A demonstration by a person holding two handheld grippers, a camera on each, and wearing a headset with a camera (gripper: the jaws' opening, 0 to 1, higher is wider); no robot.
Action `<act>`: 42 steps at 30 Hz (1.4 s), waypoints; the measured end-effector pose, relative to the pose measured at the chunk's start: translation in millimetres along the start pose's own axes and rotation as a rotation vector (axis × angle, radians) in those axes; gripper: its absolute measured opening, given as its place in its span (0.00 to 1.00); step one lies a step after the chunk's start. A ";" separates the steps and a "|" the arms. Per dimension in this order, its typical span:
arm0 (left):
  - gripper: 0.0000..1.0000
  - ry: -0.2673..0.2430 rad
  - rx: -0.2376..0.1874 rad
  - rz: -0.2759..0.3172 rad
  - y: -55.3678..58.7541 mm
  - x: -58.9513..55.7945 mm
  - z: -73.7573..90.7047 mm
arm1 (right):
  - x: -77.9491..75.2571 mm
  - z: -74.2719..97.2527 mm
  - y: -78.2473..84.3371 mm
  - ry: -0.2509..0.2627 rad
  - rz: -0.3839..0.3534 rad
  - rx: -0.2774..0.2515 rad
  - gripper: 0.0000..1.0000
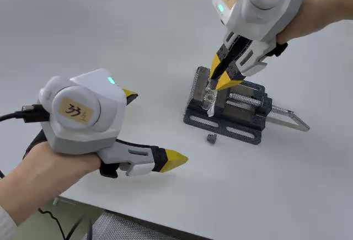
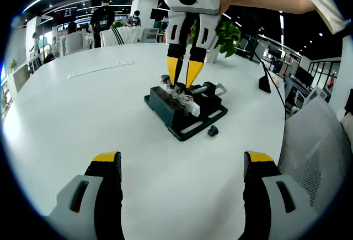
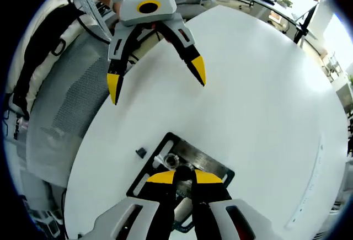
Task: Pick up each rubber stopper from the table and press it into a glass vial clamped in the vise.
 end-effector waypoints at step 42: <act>0.91 0.005 -0.003 0.006 1.7 -2.1 2.0 | 4.6 -0.1 -0.1 0.049 -0.077 -0.028 0.04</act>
Point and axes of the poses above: the centre of the closed fingertips' face, and the gripper's own axes: z roughly backward along the fingers, x roughly to its left, y roughly out of its underside, the point moved 7 cm from there along z, roughly backward along the fingers, and after that the axes turned 14 degrees about -x, right-handed, at the moved point
